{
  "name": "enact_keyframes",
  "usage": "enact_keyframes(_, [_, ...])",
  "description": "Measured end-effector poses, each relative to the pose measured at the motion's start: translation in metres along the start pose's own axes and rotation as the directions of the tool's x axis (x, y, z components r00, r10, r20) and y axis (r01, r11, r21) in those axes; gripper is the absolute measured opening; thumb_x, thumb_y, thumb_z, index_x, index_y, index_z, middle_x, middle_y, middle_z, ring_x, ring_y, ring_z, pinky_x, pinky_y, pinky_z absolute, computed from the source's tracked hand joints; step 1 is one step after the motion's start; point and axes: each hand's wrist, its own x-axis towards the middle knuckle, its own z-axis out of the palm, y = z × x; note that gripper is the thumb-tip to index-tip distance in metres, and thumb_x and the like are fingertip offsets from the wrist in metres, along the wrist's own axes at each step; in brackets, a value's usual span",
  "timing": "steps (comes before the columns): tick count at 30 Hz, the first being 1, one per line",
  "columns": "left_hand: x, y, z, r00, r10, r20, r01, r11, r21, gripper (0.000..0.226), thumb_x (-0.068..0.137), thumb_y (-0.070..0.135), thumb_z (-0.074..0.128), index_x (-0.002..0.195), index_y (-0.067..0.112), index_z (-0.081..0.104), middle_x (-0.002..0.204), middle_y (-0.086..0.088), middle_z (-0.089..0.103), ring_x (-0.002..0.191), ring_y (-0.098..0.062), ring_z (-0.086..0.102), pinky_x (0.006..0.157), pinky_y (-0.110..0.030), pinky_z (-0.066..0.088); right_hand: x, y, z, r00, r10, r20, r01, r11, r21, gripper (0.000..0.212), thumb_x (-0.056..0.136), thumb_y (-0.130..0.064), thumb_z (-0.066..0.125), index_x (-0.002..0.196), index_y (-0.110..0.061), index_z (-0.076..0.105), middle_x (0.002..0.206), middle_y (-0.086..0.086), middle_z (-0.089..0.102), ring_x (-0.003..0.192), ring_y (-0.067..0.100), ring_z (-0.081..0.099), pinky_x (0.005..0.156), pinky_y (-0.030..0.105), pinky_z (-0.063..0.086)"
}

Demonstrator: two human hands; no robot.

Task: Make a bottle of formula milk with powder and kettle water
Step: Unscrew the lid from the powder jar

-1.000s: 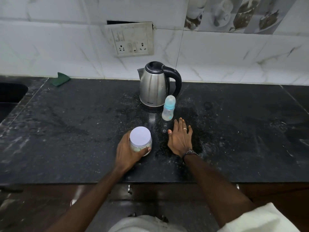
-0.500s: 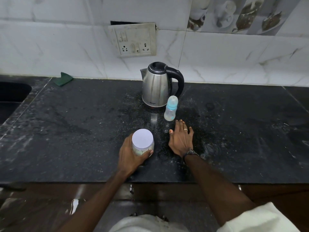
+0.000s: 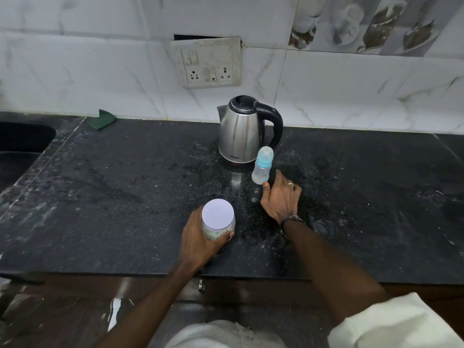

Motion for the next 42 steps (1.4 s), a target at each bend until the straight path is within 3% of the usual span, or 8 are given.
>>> enact_keyframes(10, [-0.003, -0.002, 0.0, 1.0, 0.004, 0.008, -0.003, 1.0, -0.029, 0.095, 0.059, 0.053, 0.09, 0.138, 0.021, 0.049, 0.134, 0.005, 0.057, 0.12, -0.01, 0.055, 0.096, -0.017, 0.046, 0.021, -0.016, -0.009, 0.985, 0.077, -0.155, -0.059, 0.991, 0.121, 0.054, 0.09, -0.038, 0.042, 0.13, -0.003, 0.05, 0.124, 0.02, 0.059, 0.111, 0.039, 0.055, 0.091, 0.049, 0.039])
enact_keyframes(15, [-0.005, -0.003, 0.003, 0.999, -0.029, 0.016, 0.03, 0.995, -0.093, 0.105, 0.052, 0.066, 0.088, 0.139, 0.026, 0.046, 0.136, 0.01, 0.057, 0.124, -0.009, 0.055, 0.1, -0.026, 0.05, 0.015, -0.052, -0.026, 0.95, -0.118, -0.29, 0.2, 0.942, 0.27, 0.029, 0.093, -0.028, 0.051, 0.111, -0.008, 0.06, 0.108, 0.013, 0.06, 0.091, 0.031, 0.06, 0.078, 0.041, 0.049])
enact_keyframes(17, [-0.005, -0.005, 0.004, 0.999, -0.032, 0.029, 0.034, 0.994, -0.106, 0.109, 0.049, 0.065, 0.089, 0.14, 0.024, 0.044, 0.136, 0.01, 0.056, 0.125, -0.009, 0.054, 0.102, -0.031, 0.049, 0.005, -0.069, -0.039, 0.933, -0.279, -0.226, 0.338, 0.895, 0.29, 0.023, 0.096, -0.031, 0.05, 0.099, -0.011, 0.062, 0.099, 0.008, 0.06, 0.079, 0.026, 0.061, 0.069, 0.041, 0.052])
enact_keyframes(24, [-0.007, -0.008, 0.009, 0.993, -0.114, 0.041, 0.117, 0.99, -0.073, 0.095, 0.052, 0.064, 0.085, 0.13, 0.023, 0.05, 0.126, 0.008, 0.063, 0.113, -0.008, 0.062, 0.094, -0.028, 0.051, -0.052, -0.115, -0.064, 0.794, -0.563, 0.228, 0.6, 0.787, -0.145, 0.075, 0.087, -0.075, 0.033, 0.088, -0.008, 0.066, 0.093, 0.019, 0.066, 0.081, 0.033, 0.064, 0.062, 0.032, 0.033])
enact_keyframes(27, [-0.006, -0.01, 0.008, 0.989, -0.137, 0.053, 0.138, 0.99, -0.007, 0.084, 0.052, 0.066, 0.08, 0.117, 0.02, 0.051, 0.111, 0.003, 0.066, 0.099, -0.014, 0.066, 0.08, -0.031, 0.055, -0.063, -0.129, -0.063, 0.767, -0.56, 0.315, 0.63, 0.749, -0.203, 0.071, 0.088, -0.072, 0.038, 0.091, -0.008, 0.069, 0.096, 0.017, 0.068, 0.09, 0.032, 0.063, 0.064, 0.033, 0.039])
enact_keyframes(30, [-0.005, -0.014, 0.008, 0.991, -0.118, 0.059, 0.119, 0.993, -0.002, 0.083, 0.061, 0.046, 0.09, 0.126, 0.01, 0.054, 0.119, -0.006, 0.068, 0.106, -0.02, 0.066, 0.088, -0.039, 0.057, -0.063, -0.135, -0.064, 0.745, -0.537, 0.396, 0.643, 0.737, -0.209, 0.063, 0.09, -0.065, 0.043, 0.102, -0.01, 0.069, 0.105, 0.014, 0.068, 0.1, 0.032, 0.061, 0.074, 0.035, 0.047])
enact_keyframes(33, [-0.006, -0.009, 0.006, 0.994, -0.099, 0.042, 0.101, 0.994, -0.046, 0.089, 0.056, 0.053, 0.088, 0.131, 0.019, 0.053, 0.122, 0.004, 0.065, 0.109, -0.009, 0.064, 0.091, -0.024, 0.052, -0.056, -0.136, -0.07, 0.723, -0.553, 0.415, 0.648, 0.751, -0.126, 0.054, 0.086, -0.059, 0.053, 0.101, -0.01, 0.069, 0.105, 0.015, 0.069, 0.099, 0.035, 0.064, 0.076, 0.036, 0.05])
enact_keyframes(42, [-0.007, -0.01, 0.009, 0.995, -0.097, -0.007, 0.097, 0.993, -0.067, 0.092, 0.054, 0.059, 0.087, 0.133, 0.026, 0.055, 0.12, 0.008, 0.068, 0.108, -0.004, 0.065, 0.091, -0.031, 0.055, -0.048, -0.139, -0.074, 0.624, -0.64, 0.447, 0.722, 0.692, -0.017, 0.047, 0.081, -0.051, 0.063, 0.093, -0.006, 0.065, 0.098, 0.016, 0.067, 0.09, 0.036, 0.064, 0.065, 0.034, 0.037])
